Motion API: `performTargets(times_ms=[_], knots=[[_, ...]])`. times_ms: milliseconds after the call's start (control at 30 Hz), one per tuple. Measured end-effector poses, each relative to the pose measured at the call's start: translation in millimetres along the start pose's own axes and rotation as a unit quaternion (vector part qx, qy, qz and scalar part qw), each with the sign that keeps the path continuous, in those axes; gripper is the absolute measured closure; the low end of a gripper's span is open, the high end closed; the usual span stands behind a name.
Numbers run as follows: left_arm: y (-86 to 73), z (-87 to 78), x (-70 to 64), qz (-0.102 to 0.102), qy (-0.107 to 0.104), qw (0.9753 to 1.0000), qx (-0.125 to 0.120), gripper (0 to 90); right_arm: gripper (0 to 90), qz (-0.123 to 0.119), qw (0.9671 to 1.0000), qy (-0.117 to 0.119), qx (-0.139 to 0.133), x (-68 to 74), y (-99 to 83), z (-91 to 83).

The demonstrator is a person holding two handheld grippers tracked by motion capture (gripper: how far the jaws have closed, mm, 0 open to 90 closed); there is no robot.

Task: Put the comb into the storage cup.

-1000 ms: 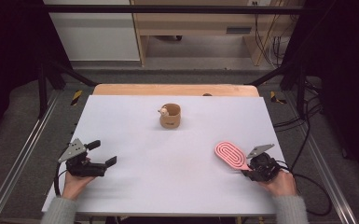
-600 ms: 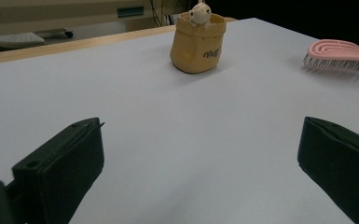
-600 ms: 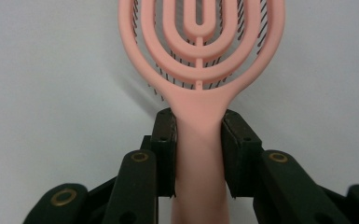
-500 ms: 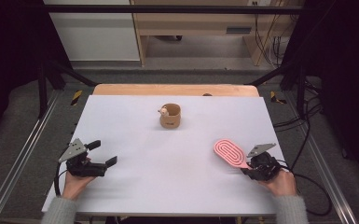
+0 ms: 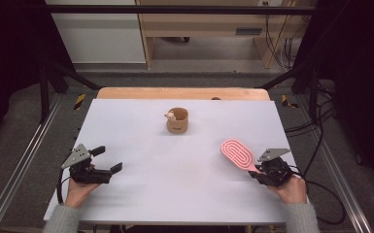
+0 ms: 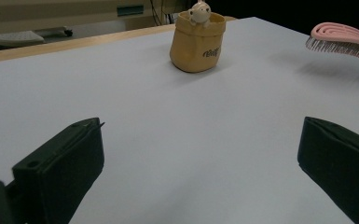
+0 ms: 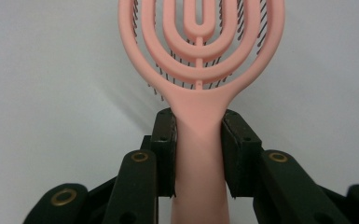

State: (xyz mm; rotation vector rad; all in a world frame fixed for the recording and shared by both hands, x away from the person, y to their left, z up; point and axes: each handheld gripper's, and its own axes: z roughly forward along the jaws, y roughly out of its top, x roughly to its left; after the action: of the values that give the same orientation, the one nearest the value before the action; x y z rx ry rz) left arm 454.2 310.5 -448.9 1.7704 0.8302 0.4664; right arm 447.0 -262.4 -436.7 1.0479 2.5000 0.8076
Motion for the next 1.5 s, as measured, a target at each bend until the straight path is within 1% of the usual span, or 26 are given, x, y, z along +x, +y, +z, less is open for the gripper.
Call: performTargets(times_ms=[100,267,567,633,767,967,1033,1067,1267,1500], knots=[[0.2,0.3,-0.5,0.0,0.0,1.0,0.0,0.4,69.2,-0.002,1.0,0.002,-0.007,0.8,1.4,-1.2],[0.7,0.8,-1.3,-0.001,0.0,1.0,0.001,0.4,69.1,-0.001,0.9995,-0.001,-0.03,2.9,3.9,-2.9],[1.7,2.1,-3.0,0.0,-0.001,1.0,0.002,0.4,69.2,-0.003,0.9991,-0.003,-0.043,5.3,6.3,-3.4],[1.9,2.9,-3.6,0.001,0.0,1.0,0.004,0.4,69.2,-0.004,0.9985,-0.002,-0.054,7.0,8.2,-3.2],[2.2,3.5,-4.3,0.0,-0.001,1.0,0.003,0.4,69.2,-0.008,0.998,-0.001,-0.063,9.8,11.2,-2.8],[2.8,4.3,-5.3,0.0,0.0,1.0,0.002,0.4,69.2,0.001,0.9964,0.008,-0.085,11.0,14.5,-2.8],[2.9,4.3,-5.4,-0.001,0.0,1.0,0.002,0.4,69.2,0.003,0.9961,0.012,-0.087,11.1,15.1,-2.7],[3.1,4.4,-5.5,-0.002,0.001,1.0,0.001,0.4,69.2,0.003,0.9953,0.017,-0.095,11.5,16.6,-2.1],[3.8,5.0,-5.9,-0.005,0.001,1.0,0.0,0.4,69.2,0.0,0.9944,0.024,-0.103,15.8,23.1,1.0],[4.8,6.3,-7.9,-0.007,-0.001,1.0,-0.001,0.4,69.2,0.006,0.9921,0.037,-0.12,19.5,29.2,4.6]])
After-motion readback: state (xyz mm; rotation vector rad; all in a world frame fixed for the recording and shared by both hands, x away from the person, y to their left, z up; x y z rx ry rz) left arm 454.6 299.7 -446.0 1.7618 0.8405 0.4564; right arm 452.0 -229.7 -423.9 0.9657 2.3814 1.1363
